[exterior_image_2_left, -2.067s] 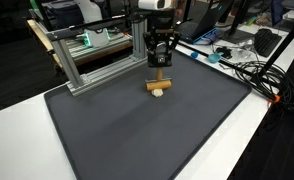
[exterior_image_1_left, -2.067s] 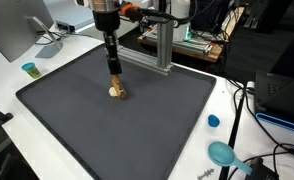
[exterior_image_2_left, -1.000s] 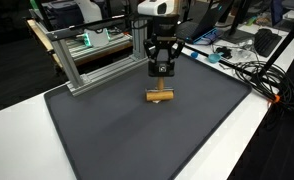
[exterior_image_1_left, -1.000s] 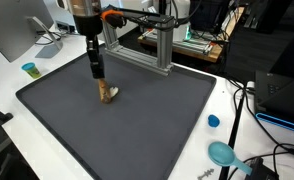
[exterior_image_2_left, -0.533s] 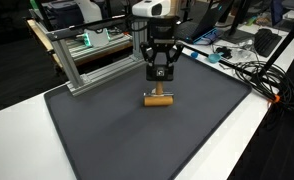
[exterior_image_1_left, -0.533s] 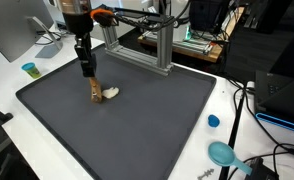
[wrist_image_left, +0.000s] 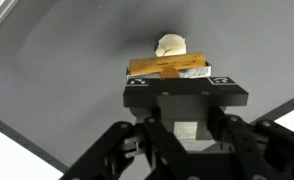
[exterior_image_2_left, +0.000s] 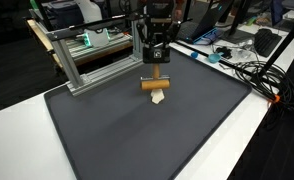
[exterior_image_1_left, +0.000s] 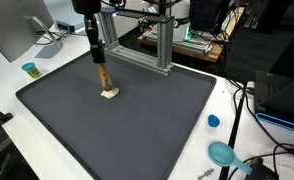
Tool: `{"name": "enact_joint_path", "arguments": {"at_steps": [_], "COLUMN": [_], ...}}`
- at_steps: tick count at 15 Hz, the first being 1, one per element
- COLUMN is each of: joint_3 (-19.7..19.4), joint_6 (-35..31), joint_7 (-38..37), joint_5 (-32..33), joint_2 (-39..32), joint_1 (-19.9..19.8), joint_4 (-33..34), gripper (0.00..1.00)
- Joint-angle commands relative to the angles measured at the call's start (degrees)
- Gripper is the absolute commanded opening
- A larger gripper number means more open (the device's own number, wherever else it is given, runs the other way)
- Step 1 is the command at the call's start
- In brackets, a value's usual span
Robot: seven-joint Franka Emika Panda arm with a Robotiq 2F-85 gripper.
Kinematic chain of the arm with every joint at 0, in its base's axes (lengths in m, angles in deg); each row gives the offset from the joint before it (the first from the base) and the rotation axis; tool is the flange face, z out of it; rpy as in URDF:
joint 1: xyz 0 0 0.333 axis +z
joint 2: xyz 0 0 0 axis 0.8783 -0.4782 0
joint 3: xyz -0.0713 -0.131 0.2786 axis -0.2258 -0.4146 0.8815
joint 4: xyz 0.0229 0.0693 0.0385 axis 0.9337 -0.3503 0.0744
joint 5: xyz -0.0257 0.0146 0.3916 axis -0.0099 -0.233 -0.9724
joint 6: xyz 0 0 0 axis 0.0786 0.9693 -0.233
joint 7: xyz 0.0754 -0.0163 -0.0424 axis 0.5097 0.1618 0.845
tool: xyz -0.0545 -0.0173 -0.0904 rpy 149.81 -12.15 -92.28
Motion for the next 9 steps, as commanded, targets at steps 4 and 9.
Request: {"name": "enact_joint_path", "arguments": {"at_steps": [4,9], "joint_3": [2.02,0.95], "joint_6": [-3.58,-3.92], "joint_7": [0.68,-0.19], "joint_5": [-3.66,-2.98], "joint_2": [0.53,-0.59], "joint_1": [0.08,-0.47], "joint_4": [-3.80,-2.94], "gripper": [0.22,0.22]}}
